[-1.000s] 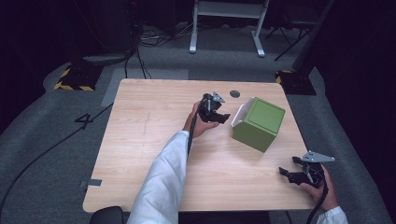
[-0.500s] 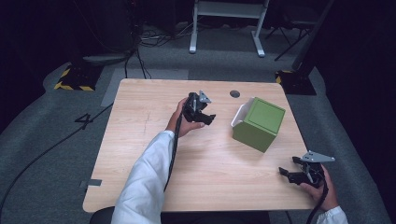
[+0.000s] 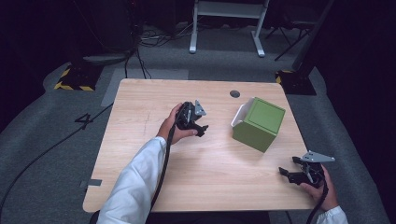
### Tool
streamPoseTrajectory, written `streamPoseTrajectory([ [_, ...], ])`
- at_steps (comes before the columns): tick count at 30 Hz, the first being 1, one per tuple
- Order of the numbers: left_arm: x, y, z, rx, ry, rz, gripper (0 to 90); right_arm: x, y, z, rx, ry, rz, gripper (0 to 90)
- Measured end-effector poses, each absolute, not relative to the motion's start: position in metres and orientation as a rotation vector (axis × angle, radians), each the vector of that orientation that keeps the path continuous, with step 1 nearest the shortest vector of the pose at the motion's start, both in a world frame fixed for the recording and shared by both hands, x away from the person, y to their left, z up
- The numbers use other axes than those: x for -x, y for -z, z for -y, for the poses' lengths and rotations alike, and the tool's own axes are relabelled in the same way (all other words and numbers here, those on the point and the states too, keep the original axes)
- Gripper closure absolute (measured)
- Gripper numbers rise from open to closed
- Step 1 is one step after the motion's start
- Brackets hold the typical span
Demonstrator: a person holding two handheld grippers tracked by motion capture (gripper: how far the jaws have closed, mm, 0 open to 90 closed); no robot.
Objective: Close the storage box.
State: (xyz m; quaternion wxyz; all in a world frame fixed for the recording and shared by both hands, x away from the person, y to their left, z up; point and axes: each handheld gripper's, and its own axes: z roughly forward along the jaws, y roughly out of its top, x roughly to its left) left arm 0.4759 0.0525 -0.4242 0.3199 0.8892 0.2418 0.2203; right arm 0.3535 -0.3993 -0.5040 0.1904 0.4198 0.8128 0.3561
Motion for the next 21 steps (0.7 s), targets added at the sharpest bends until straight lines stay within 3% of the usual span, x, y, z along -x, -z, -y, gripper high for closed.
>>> streamPoseTrajectory([
  [21,-0.414,0.45,-0.096,-2.454,-0.582,-0.636,18.5,-0.354,0.504,0.399,-1.179,-1.001,-2.284,15.7],
])
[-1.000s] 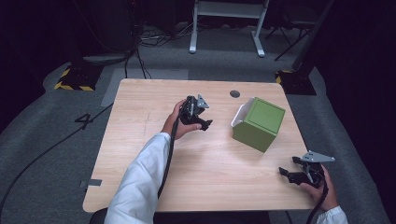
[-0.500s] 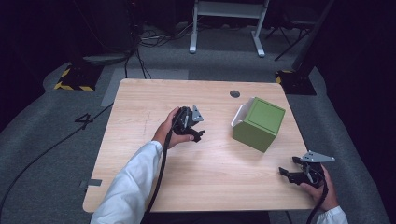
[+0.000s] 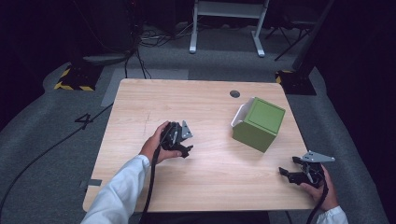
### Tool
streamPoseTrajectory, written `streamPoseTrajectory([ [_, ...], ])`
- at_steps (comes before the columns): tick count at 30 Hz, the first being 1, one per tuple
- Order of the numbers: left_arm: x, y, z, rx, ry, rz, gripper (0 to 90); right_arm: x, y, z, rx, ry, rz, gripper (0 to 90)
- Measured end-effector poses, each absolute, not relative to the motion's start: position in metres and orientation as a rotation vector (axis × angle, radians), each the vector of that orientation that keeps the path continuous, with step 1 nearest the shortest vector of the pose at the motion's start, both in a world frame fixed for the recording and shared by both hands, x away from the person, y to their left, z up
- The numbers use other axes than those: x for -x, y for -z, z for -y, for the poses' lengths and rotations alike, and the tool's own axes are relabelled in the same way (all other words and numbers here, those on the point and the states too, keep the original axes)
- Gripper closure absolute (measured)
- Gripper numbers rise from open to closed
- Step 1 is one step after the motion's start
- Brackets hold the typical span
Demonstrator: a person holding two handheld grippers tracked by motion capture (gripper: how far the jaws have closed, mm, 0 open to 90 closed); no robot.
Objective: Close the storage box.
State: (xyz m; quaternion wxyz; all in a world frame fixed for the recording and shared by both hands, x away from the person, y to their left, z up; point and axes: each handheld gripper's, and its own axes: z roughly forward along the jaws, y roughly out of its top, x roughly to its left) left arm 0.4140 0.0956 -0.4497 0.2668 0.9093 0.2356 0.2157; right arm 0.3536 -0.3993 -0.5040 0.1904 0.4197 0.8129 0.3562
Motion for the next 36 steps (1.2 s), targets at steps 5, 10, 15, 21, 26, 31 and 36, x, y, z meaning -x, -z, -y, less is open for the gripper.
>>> streamPoseTrajectory([
  [5,-0.403,0.457,-0.113,-2.457,-0.579,-0.67,18.4,-0.354,0.504,0.399,-1.18,-1.0,-2.284,15.6],
  [10,-0.393,0.467,-0.129,-2.442,-0.57,-0.717,18.4,-0.354,0.504,0.399,-1.179,-1.001,-2.284,15.6],
  [15,-0.381,0.477,-0.143,-2.453,-0.577,-0.755,18.3,-0.354,0.504,0.399,-1.18,-1.0,-2.284,15.6],
  [21,-0.367,0.484,-0.165,-2.423,-0.584,-0.796,18.2,-0.353,0.504,0.399,-1.179,-1.0,-2.283,15.7],
  [26,-0.355,0.491,-0.183,-2.376,-0.574,-0.85,18.0,-0.353,0.504,0.399,-1.184,-1.001,-2.282,15.7],
  [31,-0.348,0.494,-0.198,-2.322,-0.53,-0.91,17.8,-0.353,0.504,0.399,-1.184,-1.001,-2.282,15.7],
  [36,-0.344,0.503,-0.222,-2.205,-0.396,-1.02,17.7,-0.353,0.504,0.399,-1.185,-1.001,-2.282,15.7],
])
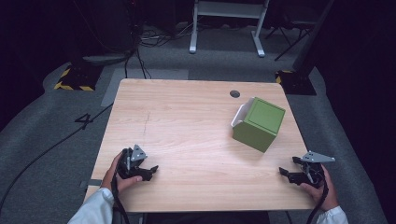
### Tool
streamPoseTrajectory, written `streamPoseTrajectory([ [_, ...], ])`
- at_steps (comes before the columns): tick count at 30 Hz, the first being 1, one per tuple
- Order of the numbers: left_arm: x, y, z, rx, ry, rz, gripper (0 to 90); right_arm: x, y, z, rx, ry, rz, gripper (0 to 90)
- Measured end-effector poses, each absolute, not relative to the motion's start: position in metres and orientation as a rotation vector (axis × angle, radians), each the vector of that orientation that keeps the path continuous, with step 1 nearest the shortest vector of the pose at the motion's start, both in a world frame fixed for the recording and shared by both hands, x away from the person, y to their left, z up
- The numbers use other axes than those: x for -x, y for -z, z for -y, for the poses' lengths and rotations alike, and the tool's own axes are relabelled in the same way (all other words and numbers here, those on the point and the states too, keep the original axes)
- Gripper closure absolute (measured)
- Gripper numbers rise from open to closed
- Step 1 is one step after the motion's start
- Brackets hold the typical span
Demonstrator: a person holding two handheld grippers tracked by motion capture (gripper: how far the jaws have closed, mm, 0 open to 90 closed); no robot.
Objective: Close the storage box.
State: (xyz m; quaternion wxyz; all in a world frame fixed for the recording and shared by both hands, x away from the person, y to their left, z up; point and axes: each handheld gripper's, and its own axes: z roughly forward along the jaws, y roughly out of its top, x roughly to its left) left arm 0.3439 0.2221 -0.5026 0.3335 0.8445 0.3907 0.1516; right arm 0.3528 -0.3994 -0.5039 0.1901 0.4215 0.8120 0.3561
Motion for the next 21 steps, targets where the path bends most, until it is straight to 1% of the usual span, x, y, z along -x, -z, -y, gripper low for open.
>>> streamPoseTrajectory([
  [4,-0.3422,0.5042,-0.2286,-2.19,-0.397,-1.014,17.4,-0.3529,0.5039,0.3994,-1.184,-1.001,-2.282,15.7],
  [21,-0.3423,0.5044,-0.2258,-2.18,-0.409,-1.047,15.6,-0.3526,0.5039,0.3994,-1.183,-1.002,-2.282,16.0],
])
